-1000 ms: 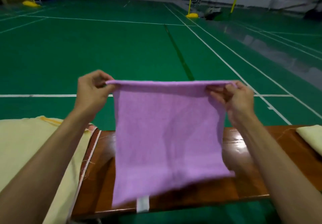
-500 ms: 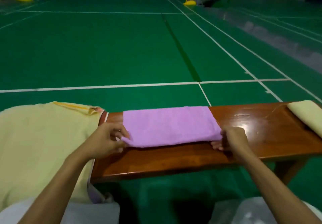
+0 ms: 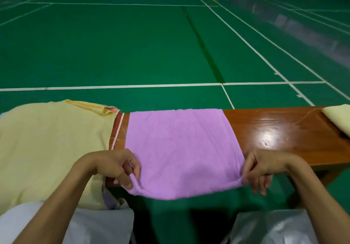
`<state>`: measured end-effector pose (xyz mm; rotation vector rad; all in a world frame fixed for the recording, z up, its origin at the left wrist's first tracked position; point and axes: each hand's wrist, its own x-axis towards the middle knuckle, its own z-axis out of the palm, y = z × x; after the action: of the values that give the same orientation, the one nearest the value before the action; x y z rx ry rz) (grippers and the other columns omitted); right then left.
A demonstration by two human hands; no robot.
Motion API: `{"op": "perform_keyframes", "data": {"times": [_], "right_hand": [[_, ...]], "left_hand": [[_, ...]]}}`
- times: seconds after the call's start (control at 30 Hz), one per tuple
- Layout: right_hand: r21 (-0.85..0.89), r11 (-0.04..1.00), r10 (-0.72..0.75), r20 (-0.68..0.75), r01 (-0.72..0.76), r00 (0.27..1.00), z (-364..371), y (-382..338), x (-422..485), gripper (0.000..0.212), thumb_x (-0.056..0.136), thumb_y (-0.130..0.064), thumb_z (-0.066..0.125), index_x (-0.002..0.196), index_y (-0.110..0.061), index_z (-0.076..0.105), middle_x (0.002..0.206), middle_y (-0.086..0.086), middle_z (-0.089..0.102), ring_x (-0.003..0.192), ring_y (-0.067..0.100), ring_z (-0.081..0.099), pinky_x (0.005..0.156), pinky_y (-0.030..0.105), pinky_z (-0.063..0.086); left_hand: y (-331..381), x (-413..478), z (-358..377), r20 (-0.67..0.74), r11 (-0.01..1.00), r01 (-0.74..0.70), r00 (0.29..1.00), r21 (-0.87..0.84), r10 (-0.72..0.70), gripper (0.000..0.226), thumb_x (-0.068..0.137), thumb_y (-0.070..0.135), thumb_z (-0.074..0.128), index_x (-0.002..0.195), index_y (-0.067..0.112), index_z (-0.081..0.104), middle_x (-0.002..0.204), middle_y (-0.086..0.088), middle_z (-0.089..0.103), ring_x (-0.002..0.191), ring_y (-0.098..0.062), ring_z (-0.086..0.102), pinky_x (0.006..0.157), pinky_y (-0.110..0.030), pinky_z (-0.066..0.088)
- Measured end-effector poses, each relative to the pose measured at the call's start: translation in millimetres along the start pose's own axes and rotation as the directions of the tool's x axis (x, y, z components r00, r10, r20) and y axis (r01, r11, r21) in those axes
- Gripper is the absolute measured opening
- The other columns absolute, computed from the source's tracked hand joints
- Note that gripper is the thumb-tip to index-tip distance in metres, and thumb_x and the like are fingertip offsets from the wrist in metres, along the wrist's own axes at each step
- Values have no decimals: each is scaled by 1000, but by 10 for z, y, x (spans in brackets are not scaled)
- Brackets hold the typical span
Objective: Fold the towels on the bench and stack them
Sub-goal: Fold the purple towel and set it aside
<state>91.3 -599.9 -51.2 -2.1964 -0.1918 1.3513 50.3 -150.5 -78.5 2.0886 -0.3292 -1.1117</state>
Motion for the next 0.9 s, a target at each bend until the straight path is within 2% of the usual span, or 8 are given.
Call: {"op": "perform_keyframes", "data": {"times": [0.17, 0.27, 0.33, 0.4, 0.47, 0.57, 0.7, 0.9], "right_hand": [[-85, 996, 24, 99, -15, 995, -26, 19, -21, 28, 89, -44, 76, 99, -20, 83, 72, 8, 76, 49, 10, 65, 50, 18, 47], [69, 987, -117, -321, 147, 940, -7, -5, 51, 44, 88, -56, 72, 78, -15, 84, 47, 6, 56, 36, 12, 35, 45, 23, 30], [150, 928, -143, -700, 340, 700, 29, -51, 238, 44, 91, -43, 73, 58, -14, 76, 43, 3, 51, 37, 13, 35, 48, 24, 33], [-25, 928, -180, -904, 373, 389, 67, -147, 493, 32, 93, -37, 73, 68, -19, 77, 58, -4, 66, 50, 7, 53, 56, 30, 49], [-215, 948, -273, -927, 233, 255, 178, -287, 719, 25, 98, -42, 63, 108, -23, 77, 102, -3, 76, 90, 13, 69, 83, 41, 59], [-455, 880, -467, -772, 137, 432, 423, -494, 964, 64, 103, -56, 33, 160, -26, 32, 168, 2, 25, 155, 22, 22, 126, 46, 20], [-592, 805, -468, -601, 32, 648, 633, -551, 1199, 80, 92, -73, -8, 163, -36, -7, 169, -9, -21, 155, 16, -23, 126, 52, -10], [-464, 869, -265, -730, -172, 631, 435, -251, 1137, 88, 88, -73, -10, 162, -26, -15, 167, -7, -25, 154, 18, -24, 125, 55, -12]], "left_hand": [[83, -67, -19, 109, 999, -34, 993, -18, 36, 18, 84, 16, 83, 102, 16, 80, 90, -18, 76, 72, -25, 63, 69, -33, 51], [213, -8, 0, -256, 980, -181, 954, -87, 154, 10, 93, 20, 77, 102, 15, 78, 89, -10, 78, 74, -25, 69, 74, -41, 56], [205, 187, 29, -684, 972, -230, 716, -46, 137, 5, 96, 19, 73, 93, 19, 78, 86, -1, 79, 76, -22, 71, 74, -44, 59], [181, 392, 81, -885, 979, -151, 427, 134, 187, 9, 97, 30, 70, 99, 24, 76, 96, 8, 77, 88, -14, 69, 80, -41, 58], [154, 558, 182, -880, 948, 9, 375, 318, 292, 35, 97, 44, 58, 122, 23, 70, 122, 4, 72, 111, -19, 63, 95, -40, 52], [203, 746, 356, -827, 905, 79, 447, 417, 342, 62, 102, 51, 41, 154, 18, 46, 161, -3, 42, 150, -26, 35, 123, -42, 27], [108, 984, 481, -748, 856, 187, 597, 481, 290, 79, 98, 72, 8, 165, 31, 6, 171, 7, -8, 158, -15, -16, 129, -43, -4], [23, 968, 478, -766, 842, 287, 609, 457, 208, 86, 90, 77, -5, 164, 32, -4, 170, 3, -18, 156, -18, -22, 128, -44, -10]]}}
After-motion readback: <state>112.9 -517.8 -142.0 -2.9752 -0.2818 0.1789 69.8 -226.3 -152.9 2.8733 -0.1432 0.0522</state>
